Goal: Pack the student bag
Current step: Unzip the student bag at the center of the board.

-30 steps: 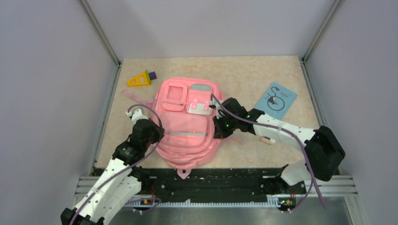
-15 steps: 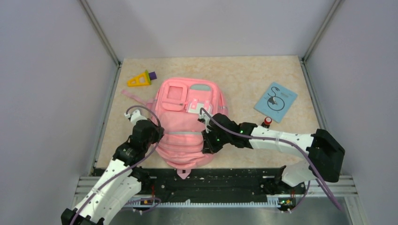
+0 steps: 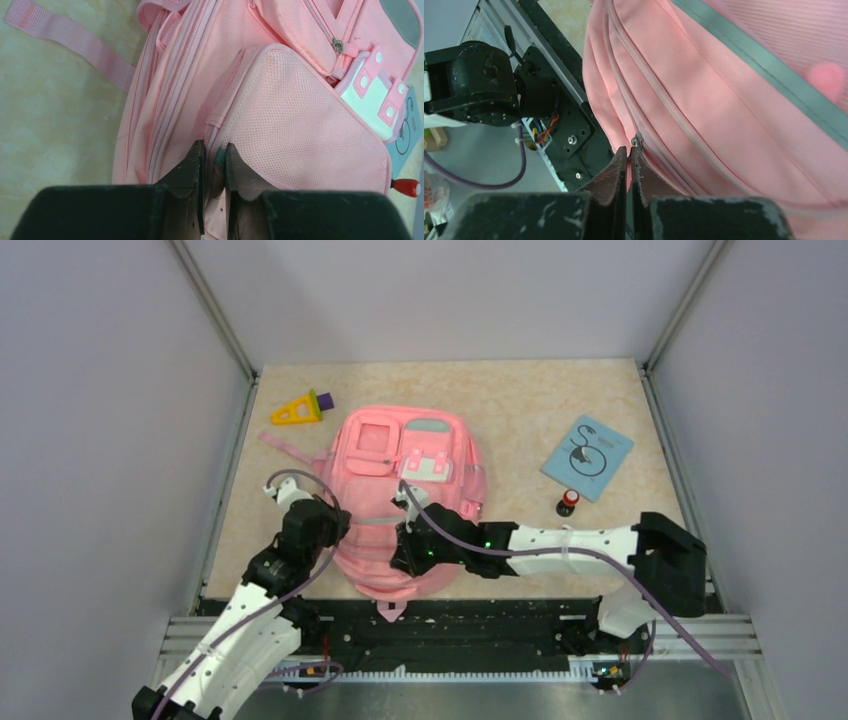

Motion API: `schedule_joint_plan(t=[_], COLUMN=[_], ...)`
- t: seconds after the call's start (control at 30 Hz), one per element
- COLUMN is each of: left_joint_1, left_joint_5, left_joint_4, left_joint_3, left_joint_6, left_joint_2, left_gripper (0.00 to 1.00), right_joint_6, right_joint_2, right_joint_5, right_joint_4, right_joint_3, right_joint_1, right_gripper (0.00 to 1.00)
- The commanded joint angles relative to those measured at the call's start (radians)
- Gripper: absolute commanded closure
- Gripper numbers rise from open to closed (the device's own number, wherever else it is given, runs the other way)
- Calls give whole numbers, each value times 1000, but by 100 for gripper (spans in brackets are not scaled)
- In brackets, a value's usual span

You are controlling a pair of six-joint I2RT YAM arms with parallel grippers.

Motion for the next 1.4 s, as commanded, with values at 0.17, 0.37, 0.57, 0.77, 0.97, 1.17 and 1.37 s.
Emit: schedule_joint_plan(t=[0.17,0.37,0.57,0.77,0.97,1.17,1.37], left_joint_1=[5,5,2,-59,-197,-267,-337], left_joint_5=[-16,12,178,358,310,272,143], left_joint_4=[168,12,-99,-148,-200,-313,-398], left_joint_3=[12,72,118,88,93,132,172], left_joint_6=[19,155,255,238,221,142,82], left_joint_2=[-67,-100,-95,-90,-138,-21,54], left_gripper=[97,43,34,37,35,34,35], right_joint_6=[-28,-101,-118,-186,-372,-358,-193], right_joint_2=[120,8,-146,-271,-321,-249,-233], right_joint_5=[65,92,192,177,229,298,357], right_joint_4=[57,-63,-164,-191,-130,-49,-42], right_joint_3=[205,171,100,9,-101,-136,-152], right_joint_1=[85,84,79,-35,-71,-70,-70], right_gripper=[95,54,39,26,16,16,16])
